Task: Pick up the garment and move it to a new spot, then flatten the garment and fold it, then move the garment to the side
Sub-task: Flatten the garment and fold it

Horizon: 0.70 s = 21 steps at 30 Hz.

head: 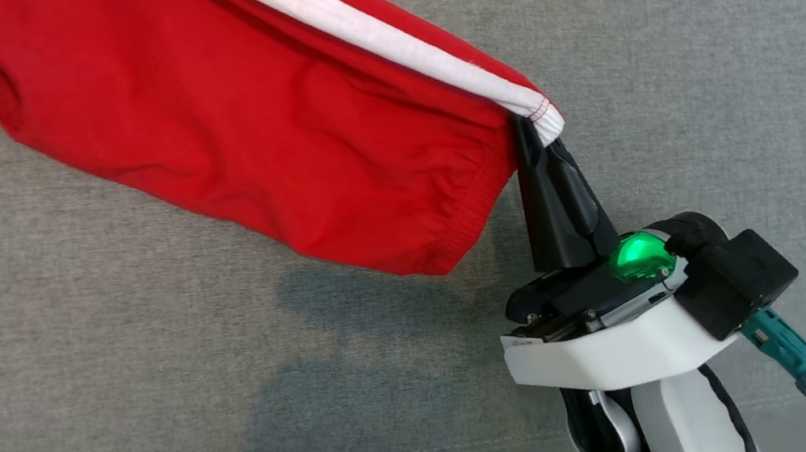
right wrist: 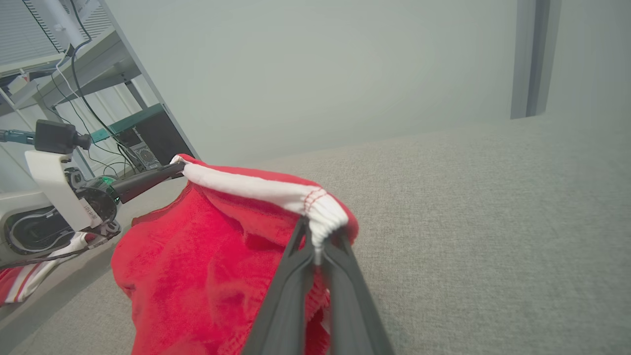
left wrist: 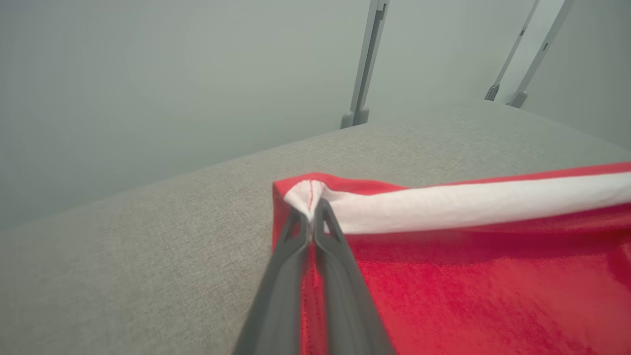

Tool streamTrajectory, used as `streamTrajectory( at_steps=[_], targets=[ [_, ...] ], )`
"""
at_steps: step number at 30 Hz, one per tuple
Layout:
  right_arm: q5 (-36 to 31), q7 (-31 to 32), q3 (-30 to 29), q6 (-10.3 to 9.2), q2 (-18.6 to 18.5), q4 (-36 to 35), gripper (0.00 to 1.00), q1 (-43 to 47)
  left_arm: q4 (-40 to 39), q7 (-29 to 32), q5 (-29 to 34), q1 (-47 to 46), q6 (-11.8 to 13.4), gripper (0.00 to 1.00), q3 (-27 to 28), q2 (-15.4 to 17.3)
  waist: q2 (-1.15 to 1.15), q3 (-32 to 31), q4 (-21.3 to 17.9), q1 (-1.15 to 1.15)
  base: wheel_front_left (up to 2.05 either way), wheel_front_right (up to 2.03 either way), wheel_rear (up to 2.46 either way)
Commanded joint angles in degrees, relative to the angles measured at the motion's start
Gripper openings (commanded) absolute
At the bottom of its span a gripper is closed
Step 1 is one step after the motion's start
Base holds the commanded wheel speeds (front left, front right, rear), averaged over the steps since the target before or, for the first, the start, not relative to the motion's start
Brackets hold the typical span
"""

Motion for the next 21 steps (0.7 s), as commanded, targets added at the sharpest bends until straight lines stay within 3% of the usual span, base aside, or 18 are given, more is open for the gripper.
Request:
streamTrajectory(
  at_steps=[1,14,15,16,17,18,21],
  targets=[
    [0.71,-0.66,1.00,0.00,0.52,-2.04,0.00,0.63,-0.71,0.39,0.72,-2.77,0.02,0.00,2.33,3.47,0.00,1.04,-1.15,0.00,0.00,0.00,0.00],
    [4.70,-0.67,6.27,0.00,0.52,-5.72,0.00,0.19,0.42,2.40,1.94,-4.23,1.36,0.00,2.26,5.75,0.00,2.82,-3.71,0.00,0.00,0.00,0.00],
    [4.86,-0.67,6.37,0.00,0.52,-5.78,0.05,0.08,0.36,2.31,1.65,-4.19,1.40,0.14,2.44,5.72,0.00,2.98,-3.66,0.00,0.00,0.00,0.00],
    [5.26,-0.67,6.33,0.00,0.52,-5.90,0.40,-0.27,0.49,2.07,1.44,-4.26,1.36,0.95,2.68,5.71,0.00,3.29,-3.50,0.00,0.00,0.00,0.00],
    [5.36,-0.67,6.21,0.00,0.52,-5.91,0.73,-0.39,0.59,1.93,1.23,-4.17,1.32,1.00,2.77,5.60,0.00,3.37,-3.35,0.00,0.00,0.00,0.00],
    [5.41,-0.67,6.07,0.00,0.52,-5.88,1.00,-0.46,0.60,1.77,0.99,-4.02,1.27,1.00,2.85,5.44,0.00,3.41,-3.16,0.00,0.00,0.00,0.00],
    [5.17,-0.67,5.21,0.00,0.52,-5.46,1.00,-0.76,0.55,1.11,0.56,-3.81,1.04,1.00,3.18,4.81,0.00,3.25,-2.38,0.00,0.00,0.00,0.00]
  ],
)
